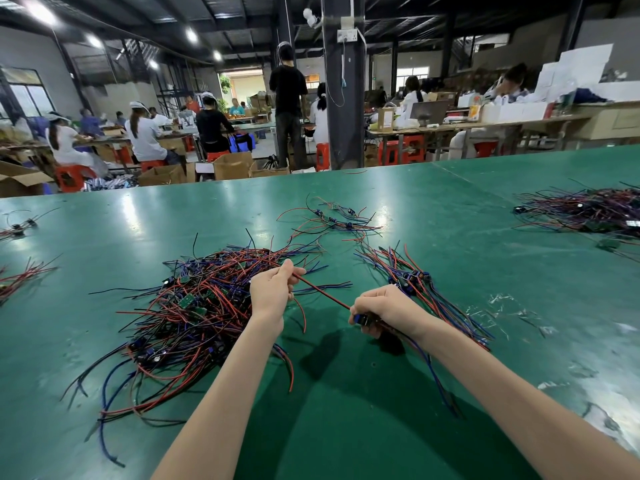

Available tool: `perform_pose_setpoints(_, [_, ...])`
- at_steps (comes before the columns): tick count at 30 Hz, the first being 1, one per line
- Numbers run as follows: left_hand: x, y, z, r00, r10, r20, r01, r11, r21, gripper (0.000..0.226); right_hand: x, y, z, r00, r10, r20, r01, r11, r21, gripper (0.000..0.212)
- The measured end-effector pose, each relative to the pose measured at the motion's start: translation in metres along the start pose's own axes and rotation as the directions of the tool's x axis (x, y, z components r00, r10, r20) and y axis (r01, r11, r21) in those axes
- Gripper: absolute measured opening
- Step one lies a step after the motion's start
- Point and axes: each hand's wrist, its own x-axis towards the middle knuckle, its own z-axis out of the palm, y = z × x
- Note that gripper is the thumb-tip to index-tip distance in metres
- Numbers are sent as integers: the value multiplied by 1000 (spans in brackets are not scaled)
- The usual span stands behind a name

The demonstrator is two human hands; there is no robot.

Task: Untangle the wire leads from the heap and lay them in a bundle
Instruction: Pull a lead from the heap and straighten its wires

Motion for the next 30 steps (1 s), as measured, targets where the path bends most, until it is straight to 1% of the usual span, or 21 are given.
perform_pose_setpoints(2, [2, -1, -1, 1000, -29, -1, 29, 999, -23, 32, -1, -1, 0, 1000, -2, 4, 2, 1000, -1, 28])
perform_pose_setpoints(4, [4, 0, -1, 995, -104, 11, 104, 991, -87, 32, -1, -2, 1, 1000, -4, 8, 4, 1000, 0, 29])
perform_pose_setpoints(7, [7, 1, 0, 967, -239, 90, 254, 938, -238, 34, -2, -3, 1, 1000, -10, 20, 9, 1000, 22, 31])
perform_pose_setpoints(10, [7, 0, -2, 947, -288, 142, 319, 891, -322, 32, -4, -5, 2, 999, -11, 36, 10, 1000, 26, 33])
perform_pose_setpoints(12, [7, 0, -2, 951, -277, 133, 306, 902, -306, 32, -5, -5, 2, 999, -7, 48, 6, 1000, 23, 33])
perform_pose_setpoints(15, [7, 1, -1, 984, -169, 56, 176, 965, -193, 32, -6, -6, 2, 999, -1, 53, -1, 999, 33, 34])
perform_pose_setpoints(16, [7, 1, -1, 990, -134, 37, 138, 973, -185, 32, -6, -6, 2, 999, 2, 51, -5, 998, 59, 33])
perform_pose_setpoints(19, [5, 2, -1, 997, -79, -2, 75, 964, -255, 28, -7, -7, 2, 999, 11, 34, -16, 986, 164, 24])
perform_pose_setpoints(21, [3, 4, 0, 995, -97, -5, 91, 947, -310, 32, -7, -8, 1, 1000, 16, 11, -17, 980, 200, 19])
perform_pose_setpoints(23, [1, 4, 3, 989, -141, 42, 147, 939, -311, 38, -7, -9, 0, 999, 20, -25, -14, 973, 232, 17])
perform_pose_setpoints(24, [-1, 4, 5, 983, -163, 86, 181, 946, -271, 38, -6, -9, 0, 999, 22, -42, -11, 967, 254, 16])
perform_pose_setpoints(26, [-8, 1, 14, 954, -205, 221, 239, 961, -141, 33, -5, -9, 0, 997, 25, -72, -3, 958, 285, 15])
perform_pose_setpoints(27, [-13, -1, 19, 926, -217, 308, 252, 965, -77, 29, -4, -9, 1, 996, 26, -84, -1, 957, 291, 15])
perform_pose_setpoints(29, [-24, -6, 29, 873, -206, 442, 214, 976, 31, 20, -3, -8, 2, 994, 24, -106, 8, 955, 298, 15])
perform_pose_setpoints(30, [-28, -8, 33, 863, -188, 469, 180, 982, 62, 15, -3, -7, 2, 993, 21, -114, 15, 954, 301, 14])
